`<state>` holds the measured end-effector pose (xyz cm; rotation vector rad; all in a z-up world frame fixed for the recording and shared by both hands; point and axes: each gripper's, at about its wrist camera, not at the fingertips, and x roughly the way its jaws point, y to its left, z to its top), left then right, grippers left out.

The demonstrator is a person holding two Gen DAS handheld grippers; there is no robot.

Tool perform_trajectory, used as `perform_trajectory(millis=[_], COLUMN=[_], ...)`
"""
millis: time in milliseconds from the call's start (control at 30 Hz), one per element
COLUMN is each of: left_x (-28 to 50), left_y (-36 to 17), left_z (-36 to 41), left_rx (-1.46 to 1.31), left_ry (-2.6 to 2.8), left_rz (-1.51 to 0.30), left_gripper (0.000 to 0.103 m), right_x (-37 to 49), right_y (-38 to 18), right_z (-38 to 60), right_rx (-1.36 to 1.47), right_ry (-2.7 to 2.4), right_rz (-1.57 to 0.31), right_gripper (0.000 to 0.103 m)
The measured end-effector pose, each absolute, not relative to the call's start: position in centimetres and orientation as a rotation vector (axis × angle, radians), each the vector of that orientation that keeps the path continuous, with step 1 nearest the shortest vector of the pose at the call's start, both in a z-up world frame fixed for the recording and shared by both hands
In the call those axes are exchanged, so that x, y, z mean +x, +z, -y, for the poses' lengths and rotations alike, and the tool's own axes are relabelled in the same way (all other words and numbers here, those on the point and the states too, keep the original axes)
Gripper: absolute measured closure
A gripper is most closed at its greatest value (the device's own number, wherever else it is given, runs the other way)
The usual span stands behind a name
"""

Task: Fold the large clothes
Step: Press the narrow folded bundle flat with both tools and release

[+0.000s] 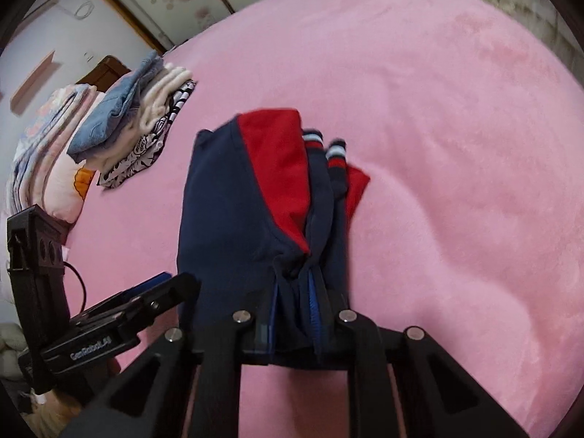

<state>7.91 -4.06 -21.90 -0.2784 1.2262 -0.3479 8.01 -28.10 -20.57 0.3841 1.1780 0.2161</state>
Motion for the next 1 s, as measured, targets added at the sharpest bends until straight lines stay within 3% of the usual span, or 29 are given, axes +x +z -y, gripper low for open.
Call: perform_trajectory(millis=[67, 233, 467, 567, 700, 1000], left_x=[8.3, 7.7, 7.1, 7.2, 7.5, 11.4], left_y=[-21.9, -21.1, -22.3, -21.7, -20.3, -17.1], left_z=[4.5, 4.9, 6.7, 6.6, 5.9, 4.7], left_rx=[-0.244, -0.178, -0.059, -0.062, -0.088, -0.203], left_ry=[-0.36, -0.383, -0.386, -0.388, -0.384, -0.334], left_rz=[-1.231, -1.207, -1.2, -1.193, -1.19, -1.096], left_gripper=[0.058, 0.068, 0.068, 0.068, 0.066, 0.064], right_x=[7.4, 5.0, 3.5, 3.5, 3.5, 9.0], right_y=[-20.6, -20.5, -26.2, -25.0, -21.9, -16.6], right_z=[28.4, 29.8, 30.1, 29.2, 28.1, 26.3], right_rx=[0.427, 0.599, 0.631, 0.557, 0.42, 0.292], right_ry=[0.217, 0.203, 0.128, 0.119, 0.096, 0.194], right_rz=[-1.18, -1.186, -1.244, -1.233, -1.193, -0.986], right_gripper=[0.093, 0.094, 0.094, 0.088, 0.068, 0.068])
